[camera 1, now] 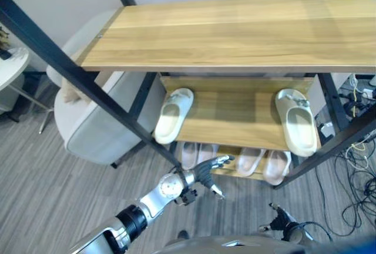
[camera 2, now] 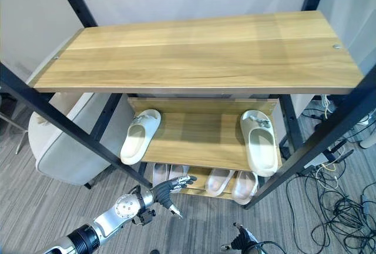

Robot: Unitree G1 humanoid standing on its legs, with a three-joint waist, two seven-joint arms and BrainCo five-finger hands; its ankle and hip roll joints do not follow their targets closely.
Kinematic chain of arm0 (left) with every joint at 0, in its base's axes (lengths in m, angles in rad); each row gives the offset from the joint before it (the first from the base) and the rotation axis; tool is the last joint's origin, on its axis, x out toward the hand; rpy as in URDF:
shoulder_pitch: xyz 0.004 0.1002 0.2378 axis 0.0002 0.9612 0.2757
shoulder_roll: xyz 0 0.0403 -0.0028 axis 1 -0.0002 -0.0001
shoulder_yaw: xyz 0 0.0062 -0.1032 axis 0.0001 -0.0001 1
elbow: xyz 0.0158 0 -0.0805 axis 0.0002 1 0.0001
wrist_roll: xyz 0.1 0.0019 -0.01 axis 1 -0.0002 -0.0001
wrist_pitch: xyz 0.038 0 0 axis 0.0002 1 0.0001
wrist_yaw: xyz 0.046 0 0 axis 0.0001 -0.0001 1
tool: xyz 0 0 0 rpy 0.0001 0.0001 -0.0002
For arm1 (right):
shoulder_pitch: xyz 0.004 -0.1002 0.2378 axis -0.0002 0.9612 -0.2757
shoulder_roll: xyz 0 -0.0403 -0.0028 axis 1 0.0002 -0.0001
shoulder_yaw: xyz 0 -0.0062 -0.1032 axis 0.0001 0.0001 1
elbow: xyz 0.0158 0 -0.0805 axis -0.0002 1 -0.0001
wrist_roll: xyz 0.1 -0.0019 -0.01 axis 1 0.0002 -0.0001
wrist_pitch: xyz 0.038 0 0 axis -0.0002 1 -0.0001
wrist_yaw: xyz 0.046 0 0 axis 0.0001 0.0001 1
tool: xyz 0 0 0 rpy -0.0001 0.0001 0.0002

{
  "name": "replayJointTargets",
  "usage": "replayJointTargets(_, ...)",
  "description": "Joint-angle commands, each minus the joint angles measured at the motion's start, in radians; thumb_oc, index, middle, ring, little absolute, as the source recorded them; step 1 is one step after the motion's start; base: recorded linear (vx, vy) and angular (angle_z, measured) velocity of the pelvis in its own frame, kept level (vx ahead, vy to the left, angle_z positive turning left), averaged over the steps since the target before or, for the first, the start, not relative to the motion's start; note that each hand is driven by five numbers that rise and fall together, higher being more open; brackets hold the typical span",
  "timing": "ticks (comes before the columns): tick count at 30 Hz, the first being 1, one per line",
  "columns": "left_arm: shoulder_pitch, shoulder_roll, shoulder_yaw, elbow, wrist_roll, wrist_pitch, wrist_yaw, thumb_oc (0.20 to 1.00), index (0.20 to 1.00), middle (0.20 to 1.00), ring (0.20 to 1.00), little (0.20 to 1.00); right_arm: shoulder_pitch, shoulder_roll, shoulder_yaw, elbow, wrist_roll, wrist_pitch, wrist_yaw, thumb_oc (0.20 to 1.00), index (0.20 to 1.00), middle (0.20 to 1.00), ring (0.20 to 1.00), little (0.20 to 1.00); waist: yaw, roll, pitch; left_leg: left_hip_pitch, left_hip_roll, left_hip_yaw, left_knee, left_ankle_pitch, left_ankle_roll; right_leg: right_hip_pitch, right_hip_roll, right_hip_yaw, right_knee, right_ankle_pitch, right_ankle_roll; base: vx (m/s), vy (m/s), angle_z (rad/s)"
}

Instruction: Arrange the slippers neatly on the shoe rack.

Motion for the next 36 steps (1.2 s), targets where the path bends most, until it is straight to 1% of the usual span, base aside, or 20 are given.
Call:
replayJointTargets(1, -0.082, -0.003, 0.033, -0.062, -0.054, -0.053, -0.004, 1.000, 1.000, 1.000, 1.000, 1.000, 0.042, 0.030, 0.010, 0.004, 0.004, -0.003, 0.006, 1.000, 1.000, 1.000, 1.000, 1.000, -0.009, -0.020, -0.051, 0.003, -0.026, -0.021, 0.004, -0.059, -0.058, 0.027, -0.085, 0.012, -0.159, 0.227, 0.105, 0.00, 0.000, 0.00)
replayJointTargets(4, -0.103, -0.004, 0.053, -0.091, -0.059, -0.057, 0.016, 1.000, 1.000, 1.000, 1.000, 1.000, 0.054, 0.038, 0.011, 0.007, 0.003, 0.001, 0.011, 1.000, 1.000, 1.000, 1.000, 1.000, -0.005, -0.030, -0.054, 0.009, -0.029, -0.021, 0.004, -0.062, -0.057, 0.041, -0.085, 0.012, -0.170, 0.228, 0.106, 0.00, -0.005, 0.08)
replayJointTargets(5, -0.113, -0.012, 0.087, -0.087, -0.063, -0.060, 0.047, 1.000, 1.000, 1.000, 1.000, 1.000, 0.064, 0.045, 0.012, 0.010, 0.000, 0.004, 0.014, 1.000, 1.000, 1.000, 1.000, 1.000, -0.002, -0.035, -0.056, 0.012, -0.030, -0.022, 0.004, -0.063, -0.057, 0.048, -0.086, 0.010, -0.177, 0.230, 0.107, -0.02, -0.002, 0.12)
replayJointTargets(8, -0.116, -0.008, 0.103, -0.094, -0.063, -0.061, 0.058, 1.000, 1.000, 1.000, 1.000, 1.000, 0.067, 0.048, 0.013, 0.012, 0.002, 0.005, 0.016, 1.000, 1.000, 1.000, 1.000, 1.000, 0.000, -0.038, -0.056, 0.014, -0.030, -0.022, 0.004, -0.064, -0.057, 0.052, -0.087, 0.009, -0.181, 0.231, 0.107, 0.00, 0.000, 0.02)
replayJointTargets(10, -0.129, -0.001, 0.188, -0.094, -0.039, -0.073, 0.134, 1.000, 1.000, 1.000, 1.000, 1.000, 0.084, 0.061, 0.012, 0.015, 0.008, 0.007, 0.023, 1.000, 1.000, 1.000, 1.000, 1.000, 0.009, -0.051, -0.059, 0.014, -0.031, -0.026, 0.004, -0.063, -0.056, 0.061, -0.089, 0.001, -0.190, 0.236, 0.107, 0.00, 0.000, 0.00)
replayJointTargets(11, -0.127, 0.011, 0.212, -0.108, -0.028, -0.079, 0.152, 1.000, 1.000, 1.000, 1.000, 1.000, 0.084, 0.064, 0.009, 0.017, 0.011, 0.008, 0.023, 1.000, 1.000, 1.000, 1.000, 1.000, 0.013, -0.053, -0.059, 0.014, -0.032, -0.028, 0.004, -0.063, -0.056, 0.061, -0.088, 0.001, -0.192, 0.237, 0.107, -0.05, 0.004, 0.02)
replayJointTargets(12, -0.337, 0.138, 0.276, -0.320, -0.200, 0.010, 0.135, 1.000, 1.000, 1.000, 1.000, 1.000, 0.096, 0.061, -0.009, 0.009, 0.023, 0.005, 0.037, 1.000, 1.000, 1.000, 1.000, 1.000, 0.024, -0.049, -0.069, 0.002, -0.032, -0.030, 0.004, -0.049, -0.052, 0.059, -0.090, -0.007, -0.198, 0.247, 0.110, -0.03, 0.011, -0.08)
replayJointTargets(13, -0.163, 0.148, 0.308, -0.385, -0.107, -0.065, 0.144, 1.000, 1.000, 1.000, 1.000, 1.000, 0.102, 0.070, -0.016, 0.002, 0.043, 0.005, 0.016, 1.000, 1.000, 1.000, 1.000, 1.000, 0.035, -0.054, -0.063, 0.006, -0.034, -0.035, 0.004, -0.058, -0.055, 0.068, -0.092, -0.013, -0.198, 0.239, 0.109, -0.11, 0.008, -0.07)
replayJointTargets(14, 0.090, 0.160, 0.372, -0.491, 0.002, -0.107, 0.150, 1.000, 1.000, 1.000, 1.000, 1.000, 0.062, 0.083, -0.038, 0.025, 0.040, 0.014, 0.008, 1.000, 1.000, 1.000, 1.000, 1.000, 0.070, -0.065, -0.048, -0.003, -0.034, -0.040, 0.004, -0.047, -0.055, 0.062, -0.089, -0.013, -0.199, 0.248, 0.105, -0.05, 0.007, 0.01)
replayJointTargets(15, 0.097, 0.161, 0.375, -0.496, 0.002, -0.104, 0.149, 1.000, 1.000, 1.000, 1.000, 1.000, 0.064, 0.084, -0.035, 0.026, 0.040, 0.014, 0.007, 1.000, 1.000, 1.000, 1.000, 1.000, 0.069, -0.067, -0.052, 0.002, -0.035, -0.039, 0.004, -0.057, -0.056, 0.067, -0.090, -0.013, -0.201, 0.240, 0.106, -0.09, -0.002, 0.02)
replayJointTargets(16, 0.178, 0.168, 0.390, -0.533, 0.097, -0.128, 0.170, 1.000, 1.000, 1.000, 1.000, 1.000, 0.065, 0.093, -0.038, 0.022, 0.036, 0.002, -0.002, 1.000, 1.000, 1.000, 1.000, 1.000, 0.083, -0.073, -0.046, 0.001, -0.035, -0.039, 0.004, -0.061, -0.055, 0.067, -0.089, -0.013, -0.207, 0.242, 0.108, 0.00, 0.000, 0.00)
replayJointTargets(17, 0.181, 0.168, 0.390, -0.534, 0.099, -0.128, 0.172, 1.000, 1.000, 1.000, 1.000, 1.000, 0.066, 0.093, -0.037, 0.022, 0.035, 0.002, -0.003, 1.000, 1.000, 1.000, 1.000, 1.000, 0.083, -0.073, -0.047, 0.002, -0.035, -0.038, 0.004, -0.061, -0.055, 0.067, -0.089, -0.012, -0.208, 0.242, 0.108, -0.05, -0.006, 0.03)
replayJointTargets(19, 0.170, 0.167, 0.378, -0.514, 0.200, -0.126, 0.207, 1.000, 1.000, 1.000, 1.000, 1.000, 0.072, 0.097, -0.028, 0.015, 0.033, -0.005, -0.012, 1.000, 1.000, 1.000, 1.000, 1.000, 0.081, -0.077, -0.048, 0.000, -0.034, -0.037, 0.004, -0.062, -0.055, 0.067, -0.089, -0.011, -0.217, 0.248, 0.108, -0.02, -0.012, 0.13)
replayJointTargets(21, 0.158, 0.161, 0.374, -0.497, 0.259, -0.125, 0.226, 1.000, 1.000, 1.000, 1.000, 1.000, 0.074, 0.096, -0.023, 0.008, 0.030, -0.006, -0.015, 1.000, 1.000, 1.000, 1.000, 1.000, 0.077, -0.080, -0.050, -0.001, -0.034, -0.034, 0.004, -0.063, -0.056, 0.068, -0.089, -0.012, -0.225, 0.251, 0.108, -0.01, -0.013, 0.05)
replayJointTargets(22, 0.142, 0.158, 0.377, -0.477, 0.312, -0.131, 0.257, 1.000, 1.000, 1.000, 1.000, 1.000, 0.078, 0.097, -0.018, 0.001, 0.030, -0.007, -0.018, 1.000, 1.000, 1.000, 1.000, 1.000, 0.068, -0.082, -0.053, 0.001, -0.034, -0.030, 0.004, -0.064, -0.057, 0.070, -0.088, -0.011, -0.226, 0.251, 0.107, 0.00, 0.000, 0.00)
replayJointTargets(29, 0.105, 0.131, 0.341, -0.383, 0.435, -0.133, 0.305, 1.000, 1.000, 1.000, 1.000, 1.000, 0.092, 0.088, -0.011, -0.009, 0.029, -0.014, -0.029, 1.000, 1.000, 1.000, 1.000, 1.000, 0.045, -0.079, -0.056, 0.013, -0.032, -0.020, 0.004, -0.070, -0.056, 0.073, -0.086, -0.002, -0.235, 0.257, 0.105, 0.00, -0.005, -0.03)
replayJointTargets(32, 0.105, 0.116, 0.330, -0.344, 0.453, -0.131, 0.317, 1.000, 1.000, 1.000, 1.000, 1.000, 0.091, 0.086, -0.006, -0.005, 0.021, -0.012, -0.037, 1.000, 1.000, 1.000, 1.000, 1.000, 0.042, -0.076, -0.057, 0.013, -0.028, -0.012, 0.004, -0.071, -0.053, 0.066, -0.086, 0.007, -0.239, 0.264, 0.106, -0.01, -0.015, -0.11)
replayJointTargets(36, 0.085, 0.110, 0.309, -0.289, 0.520, -0.121, 0.343, 1.000, 1.000, 1.000, 1.000, 1.000, 0.085, 0.085, -0.001, -0.006, 0.017, -0.015, -0.047, 1.000, 1.000, 1.000, 1.000, 1.000, 0.035, -0.073, -0.059, 0.012, -0.024, -0.006, 0.004, -0.070, -0.052, 0.059, -0.085, 0.018, -0.244, 0.267, 0.106, 0.01, -0.004, -0.17)
